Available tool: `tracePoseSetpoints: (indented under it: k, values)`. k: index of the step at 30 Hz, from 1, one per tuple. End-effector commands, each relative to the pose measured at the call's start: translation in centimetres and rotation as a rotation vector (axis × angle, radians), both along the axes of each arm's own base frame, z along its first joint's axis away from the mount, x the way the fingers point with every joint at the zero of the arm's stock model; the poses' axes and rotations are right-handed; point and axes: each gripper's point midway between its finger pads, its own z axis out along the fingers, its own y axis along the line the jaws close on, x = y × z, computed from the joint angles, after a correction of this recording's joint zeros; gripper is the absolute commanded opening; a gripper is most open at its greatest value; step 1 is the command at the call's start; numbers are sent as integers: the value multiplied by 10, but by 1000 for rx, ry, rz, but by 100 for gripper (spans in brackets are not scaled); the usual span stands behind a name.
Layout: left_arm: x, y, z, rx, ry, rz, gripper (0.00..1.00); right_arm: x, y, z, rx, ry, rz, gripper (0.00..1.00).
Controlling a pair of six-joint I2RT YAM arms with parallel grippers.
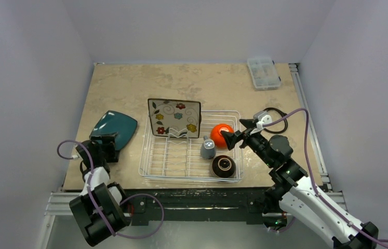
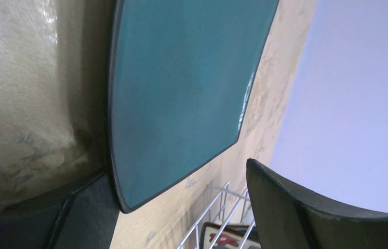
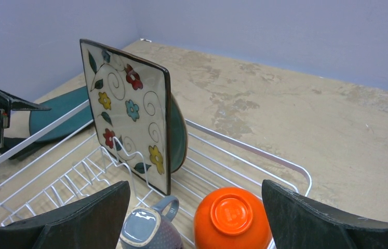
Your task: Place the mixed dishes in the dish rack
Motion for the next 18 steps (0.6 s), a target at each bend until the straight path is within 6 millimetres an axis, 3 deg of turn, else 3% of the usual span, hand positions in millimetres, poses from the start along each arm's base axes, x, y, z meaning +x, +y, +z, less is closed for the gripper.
tracePoseSetpoints:
  k: [1, 5, 9, 15, 17, 18]
  values:
    - [-10, 26, -22, 71, 12, 162, 83, -1, 0, 9, 22, -25, 0, 99]
    - [-6, 26, -20, 83, -1, 138, 80, 0, 1, 9, 22, -24, 1, 99]
    - [-5, 23, -26, 68, 2, 127, 68, 0, 0, 10, 18, -26, -3, 99]
    - [-3, 21, -26, 67, -20, 116, 30, -3, -2, 13, 26, -33, -4, 99]
    - [-3, 20, -26, 67, -24, 111, 15, -3, -3, 13, 28, -34, -6, 99]
    - [-3, 20, -25, 66, -28, 109, 3, -3, -3, 14, 30, -35, -4, 99]
